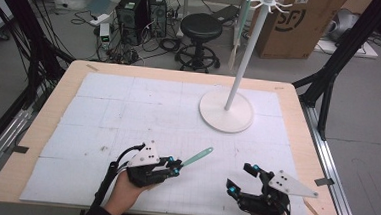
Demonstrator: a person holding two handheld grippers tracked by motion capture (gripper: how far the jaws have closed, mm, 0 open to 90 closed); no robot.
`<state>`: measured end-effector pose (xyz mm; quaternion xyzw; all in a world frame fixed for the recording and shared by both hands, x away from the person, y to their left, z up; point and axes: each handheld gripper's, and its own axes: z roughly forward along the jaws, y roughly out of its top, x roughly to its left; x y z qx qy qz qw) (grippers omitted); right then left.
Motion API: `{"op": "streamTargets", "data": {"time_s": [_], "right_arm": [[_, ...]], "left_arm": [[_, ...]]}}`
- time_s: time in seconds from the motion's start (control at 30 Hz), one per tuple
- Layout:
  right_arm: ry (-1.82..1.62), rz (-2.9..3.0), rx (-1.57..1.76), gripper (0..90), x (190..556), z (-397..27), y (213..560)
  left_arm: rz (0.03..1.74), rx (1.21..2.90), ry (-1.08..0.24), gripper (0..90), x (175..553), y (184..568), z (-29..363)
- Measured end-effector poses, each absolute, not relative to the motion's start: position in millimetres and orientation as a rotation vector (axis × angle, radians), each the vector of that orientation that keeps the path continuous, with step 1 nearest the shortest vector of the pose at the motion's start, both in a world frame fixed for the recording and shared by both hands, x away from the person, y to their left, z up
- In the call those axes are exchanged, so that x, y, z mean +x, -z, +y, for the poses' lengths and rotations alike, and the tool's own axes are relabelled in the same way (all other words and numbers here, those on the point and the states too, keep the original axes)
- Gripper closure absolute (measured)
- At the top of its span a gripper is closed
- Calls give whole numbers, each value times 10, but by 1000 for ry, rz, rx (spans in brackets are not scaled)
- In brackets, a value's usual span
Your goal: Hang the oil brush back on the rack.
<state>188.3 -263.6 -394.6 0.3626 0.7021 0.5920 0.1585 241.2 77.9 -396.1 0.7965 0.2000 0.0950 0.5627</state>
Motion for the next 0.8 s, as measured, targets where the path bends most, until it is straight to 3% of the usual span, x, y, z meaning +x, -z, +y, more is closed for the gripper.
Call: {"op": "streamTargets", "data": {"time_s": [0.53,0.8], "right_arm": [[-1996,1988,936,193,2014,-2255,3700],[-2069,1981,901,414,1999,-2250,3604]], "left_arm": [[332,1734,-232,818,2158,3719,631],[314,1709,-236,817,2098,3722,564]]}}
